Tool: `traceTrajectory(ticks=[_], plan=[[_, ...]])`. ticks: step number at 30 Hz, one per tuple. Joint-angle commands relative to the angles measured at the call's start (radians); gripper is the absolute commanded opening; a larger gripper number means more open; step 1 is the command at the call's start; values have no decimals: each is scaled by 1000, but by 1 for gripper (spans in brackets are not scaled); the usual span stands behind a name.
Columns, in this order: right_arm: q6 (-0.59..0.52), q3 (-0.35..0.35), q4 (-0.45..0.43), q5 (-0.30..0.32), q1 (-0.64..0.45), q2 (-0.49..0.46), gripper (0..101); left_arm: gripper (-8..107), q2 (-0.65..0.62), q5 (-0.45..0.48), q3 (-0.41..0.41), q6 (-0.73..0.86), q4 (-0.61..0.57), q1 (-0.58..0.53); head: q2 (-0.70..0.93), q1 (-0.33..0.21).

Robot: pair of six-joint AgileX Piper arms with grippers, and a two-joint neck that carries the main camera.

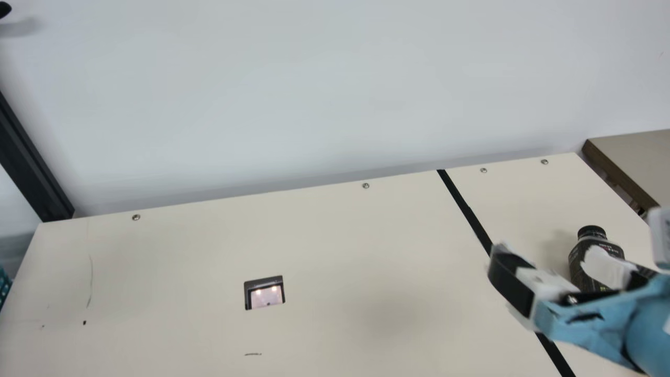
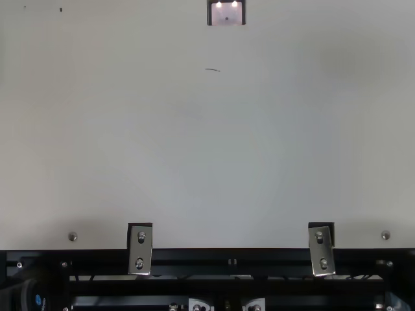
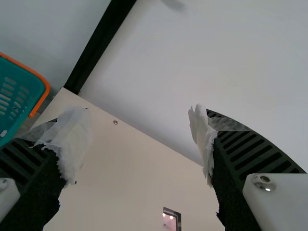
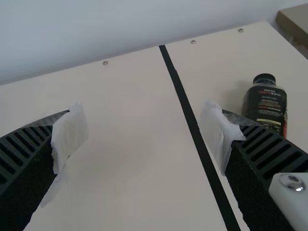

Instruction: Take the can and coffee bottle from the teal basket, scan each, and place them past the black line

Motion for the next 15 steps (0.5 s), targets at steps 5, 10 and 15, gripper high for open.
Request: traceTrajectory(ticks=[5,10,15], plan=[[-43,43,39,90,-14,-208,101,90,-229,16,172,184,-102,13,9,-27],[-55,49,48,111,-15,-225,101,90,-225,15,172,186,-100,11,9,-27],[-55,49,48,111,-15,-235,101,90,-228,15,172,186,-100,11,9,-27]])
